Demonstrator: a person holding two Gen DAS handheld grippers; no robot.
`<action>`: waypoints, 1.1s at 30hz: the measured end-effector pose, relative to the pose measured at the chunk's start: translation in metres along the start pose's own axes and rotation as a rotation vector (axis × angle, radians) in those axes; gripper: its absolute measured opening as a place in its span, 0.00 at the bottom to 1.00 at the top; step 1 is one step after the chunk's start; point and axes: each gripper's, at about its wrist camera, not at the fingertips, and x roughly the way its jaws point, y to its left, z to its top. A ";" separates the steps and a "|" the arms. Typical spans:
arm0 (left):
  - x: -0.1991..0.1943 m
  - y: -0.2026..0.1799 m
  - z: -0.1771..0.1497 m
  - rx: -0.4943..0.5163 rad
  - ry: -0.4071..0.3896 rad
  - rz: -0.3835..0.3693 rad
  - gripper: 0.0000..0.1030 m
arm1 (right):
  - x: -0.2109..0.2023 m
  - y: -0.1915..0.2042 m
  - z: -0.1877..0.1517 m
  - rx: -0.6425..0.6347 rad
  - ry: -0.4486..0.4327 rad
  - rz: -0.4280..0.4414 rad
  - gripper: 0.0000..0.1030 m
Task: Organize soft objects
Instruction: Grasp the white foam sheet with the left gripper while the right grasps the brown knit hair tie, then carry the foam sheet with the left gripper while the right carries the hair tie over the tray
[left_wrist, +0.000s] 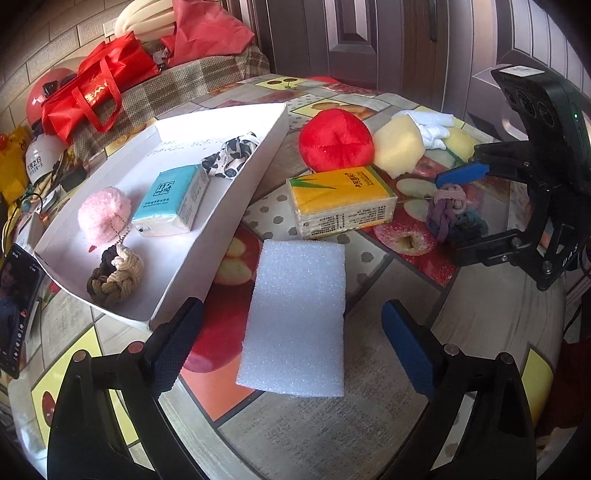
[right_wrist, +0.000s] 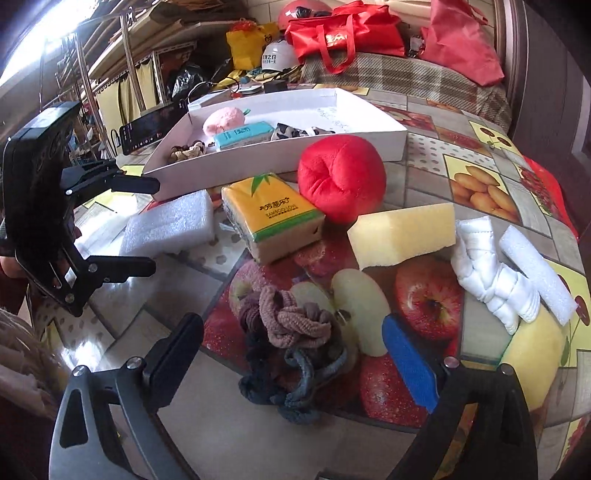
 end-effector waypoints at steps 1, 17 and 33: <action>0.003 -0.002 0.001 0.002 0.011 -0.003 0.85 | 0.001 0.002 0.000 -0.011 0.009 -0.002 0.88; -0.007 -0.014 -0.001 0.068 -0.032 -0.034 0.48 | -0.005 0.011 -0.002 -0.103 -0.002 -0.047 0.21; -0.083 0.061 -0.023 -0.275 -0.527 0.220 0.48 | -0.076 -0.033 0.011 0.227 -0.617 -0.243 0.22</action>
